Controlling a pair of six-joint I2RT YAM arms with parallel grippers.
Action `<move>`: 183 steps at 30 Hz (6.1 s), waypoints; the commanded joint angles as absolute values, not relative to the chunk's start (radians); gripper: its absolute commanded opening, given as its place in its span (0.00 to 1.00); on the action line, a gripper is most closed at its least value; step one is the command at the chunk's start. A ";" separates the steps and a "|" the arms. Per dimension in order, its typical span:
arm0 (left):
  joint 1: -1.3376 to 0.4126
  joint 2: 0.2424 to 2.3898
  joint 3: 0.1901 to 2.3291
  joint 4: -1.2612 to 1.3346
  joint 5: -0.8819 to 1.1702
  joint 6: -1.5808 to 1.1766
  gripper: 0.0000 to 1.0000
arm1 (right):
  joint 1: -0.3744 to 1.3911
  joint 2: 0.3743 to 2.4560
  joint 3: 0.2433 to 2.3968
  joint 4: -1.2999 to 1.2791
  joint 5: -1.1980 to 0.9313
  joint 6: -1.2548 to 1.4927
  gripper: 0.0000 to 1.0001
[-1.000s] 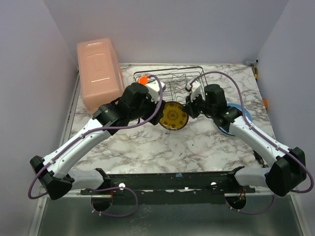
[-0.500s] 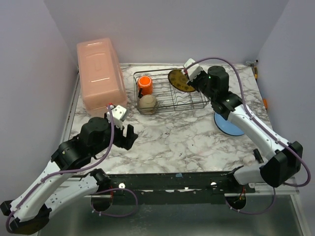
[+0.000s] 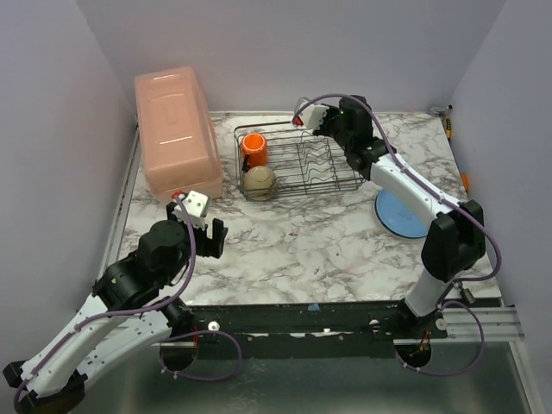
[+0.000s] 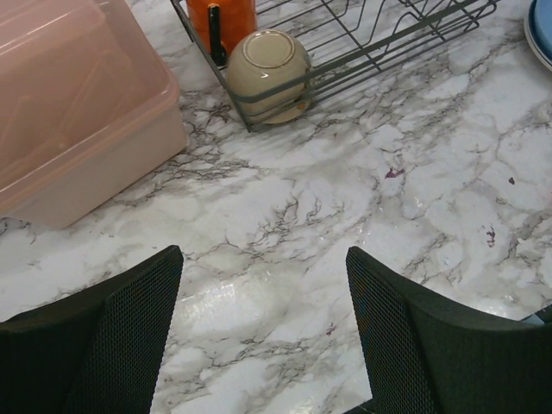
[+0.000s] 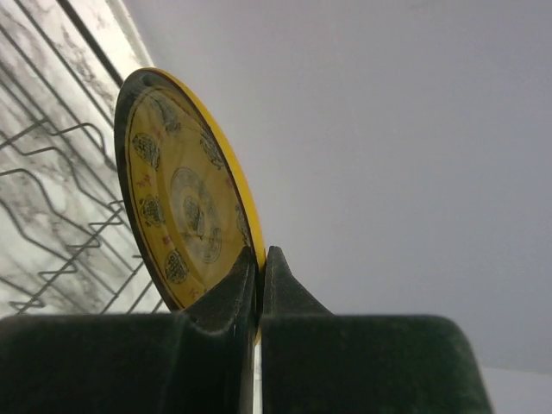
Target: Load the mixed dishes into the dish rack
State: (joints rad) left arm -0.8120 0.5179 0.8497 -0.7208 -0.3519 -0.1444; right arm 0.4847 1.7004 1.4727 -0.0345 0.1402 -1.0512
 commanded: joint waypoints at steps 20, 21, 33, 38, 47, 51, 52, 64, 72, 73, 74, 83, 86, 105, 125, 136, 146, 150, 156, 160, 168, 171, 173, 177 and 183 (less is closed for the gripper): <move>-0.815 0.531 0.765 -0.582 -0.437 -0.126 0.77 | 0.395 1.988 1.739 -0.129 -0.022 -1.382 0.00; -0.815 0.533 0.765 -0.582 -0.437 -0.126 0.77 | 0.390 1.989 1.741 -0.129 -0.020 -1.376 0.00; -0.815 0.557 0.765 -0.581 -0.419 -0.126 0.77 | 0.385 1.884 1.626 -0.095 -0.066 -1.371 0.00; -0.816 0.554 0.762 -0.580 -0.420 -0.127 0.77 | 0.385 1.874 1.600 -0.062 -0.031 -1.375 0.00; -0.816 0.562 0.763 -0.579 -0.416 -0.126 0.77 | 0.385 1.820 1.607 -0.064 -0.035 -1.355 0.00; -0.815 0.559 0.764 -0.580 -0.412 -0.126 0.77 | 0.385 1.810 1.579 -0.082 -0.062 -1.347 0.00; -0.815 0.558 0.763 -0.579 -0.413 -0.127 0.77 | 0.385 1.814 1.574 -0.083 -0.066 -1.343 0.00; -0.815 0.560 0.761 -0.578 -0.415 -0.126 0.77 | 0.384 1.845 1.563 -0.090 -0.087 -1.331 0.00; -0.815 0.560 0.761 -0.578 -0.416 -0.126 0.77 | 0.386 1.880 1.563 -0.100 -0.097 -1.326 0.00; -0.815 0.560 0.760 -0.578 -0.416 -0.124 0.77 | 0.387 1.883 1.566 -0.100 -0.098 -1.324 0.00; -0.815 0.559 0.760 -0.577 -0.416 -0.124 0.77 | 0.386 1.888 1.567 -0.099 -0.100 -1.324 0.00; -0.815 0.559 0.761 -0.578 -0.416 -0.124 0.77 | 0.398 1.942 1.587 -0.077 -0.095 -1.297 0.09; -0.816 0.560 0.761 -0.578 -0.414 -0.125 0.77 | 0.408 1.948 1.574 -0.017 -0.069 -1.271 0.33; -0.815 0.567 0.765 -0.582 -0.396 -0.129 0.77 | 0.419 1.617 1.301 0.220 0.239 -0.206 1.00; -0.814 0.563 0.764 -0.586 -0.369 -0.138 0.77 | 0.409 0.937 0.564 0.125 0.778 0.301 1.00; -0.814 0.585 0.761 -0.588 -0.380 -0.140 0.77 | -0.014 0.929 0.522 -0.178 0.652 0.801 1.00; -0.814 0.637 0.818 -0.619 -0.368 -0.155 0.77 | -0.220 1.116 0.504 -0.175 0.481 0.749 1.00; -0.814 0.688 0.919 -0.603 -0.310 -0.182 0.77 | -0.219 1.141 0.506 -0.165 0.494 0.738 0.99; -0.815 0.830 1.071 -0.525 -0.241 -0.112 0.77 | -0.221 1.170 0.539 -0.162 0.472 0.733 0.79; -0.815 0.900 1.138 -0.503 -0.242 -0.061 0.77 | -0.220 1.224 0.572 -0.202 0.455 0.731 0.75; -0.815 0.880 0.961 -0.341 -0.271 -0.006 0.77 | -0.220 1.398 0.652 -0.314 0.567 0.822 0.50; -0.815 0.876 0.961 -0.349 -0.268 -0.012 0.77 | -0.220 1.456 0.693 -0.378 0.571 0.848 0.43; -0.815 0.865 0.959 -0.346 -0.260 -0.014 0.77 | -0.219 1.482 0.717 -0.421 0.574 0.871 0.37; -0.815 0.848 0.947 -0.339 -0.261 -0.015 0.77 | -0.219 1.524 0.778 -0.495 0.573 0.889 0.27; -0.815 0.854 0.949 -0.347 -0.243 -0.025 0.78 | -0.218 1.549 0.848 -0.622 0.600 0.924 0.14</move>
